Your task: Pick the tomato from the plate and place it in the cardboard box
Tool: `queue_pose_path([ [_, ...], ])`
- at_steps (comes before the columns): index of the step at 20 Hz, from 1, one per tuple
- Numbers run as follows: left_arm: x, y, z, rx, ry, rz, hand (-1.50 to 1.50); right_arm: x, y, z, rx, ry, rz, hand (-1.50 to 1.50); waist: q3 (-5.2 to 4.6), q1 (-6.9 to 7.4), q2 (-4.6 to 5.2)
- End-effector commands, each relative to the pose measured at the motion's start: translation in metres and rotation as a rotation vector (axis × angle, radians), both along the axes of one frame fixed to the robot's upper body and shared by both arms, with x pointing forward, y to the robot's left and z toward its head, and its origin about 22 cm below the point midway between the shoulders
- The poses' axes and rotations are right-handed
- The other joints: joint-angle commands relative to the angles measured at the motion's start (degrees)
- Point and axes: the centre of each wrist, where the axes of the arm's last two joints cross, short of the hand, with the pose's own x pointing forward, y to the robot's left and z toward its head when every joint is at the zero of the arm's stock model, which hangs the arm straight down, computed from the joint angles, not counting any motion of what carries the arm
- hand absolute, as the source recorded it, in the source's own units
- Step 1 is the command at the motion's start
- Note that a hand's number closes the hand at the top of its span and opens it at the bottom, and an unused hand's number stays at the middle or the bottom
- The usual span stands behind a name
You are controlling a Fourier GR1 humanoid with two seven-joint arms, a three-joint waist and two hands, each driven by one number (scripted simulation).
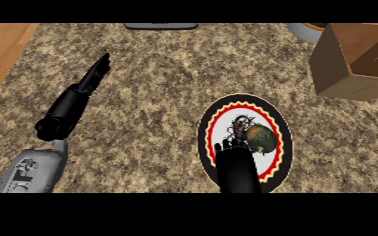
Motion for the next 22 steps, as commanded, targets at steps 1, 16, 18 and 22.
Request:
queue_pose_path([
  [1,0.000,-0.005,-0.003,0.000,0.013,0.002,0.00,-0.004,0.010,0.005,-0.011,-0.120,0.072,1.50,0.11,-0.01,0.11],
  [16,-0.008,0.004,-0.004,0.002,-0.005,0.003,0.00,-0.015,-0.140,0.095,0.277,-0.007,1.066,1.50,0.25,-0.73,0.20],
  [18,-0.005,0.011,-0.001,0.003,0.002,0.005,0.00,-0.003,-0.149,0.131,0.364,-0.043,1.023,1.50,0.13,-0.83,0.31],
  [22,-0.013,0.013,0.005,-0.005,-0.003,0.015,0.00,0.021,-0.183,0.145,0.577,-0.120,0.774,1.50,0.21,-0.05,0.11],
])
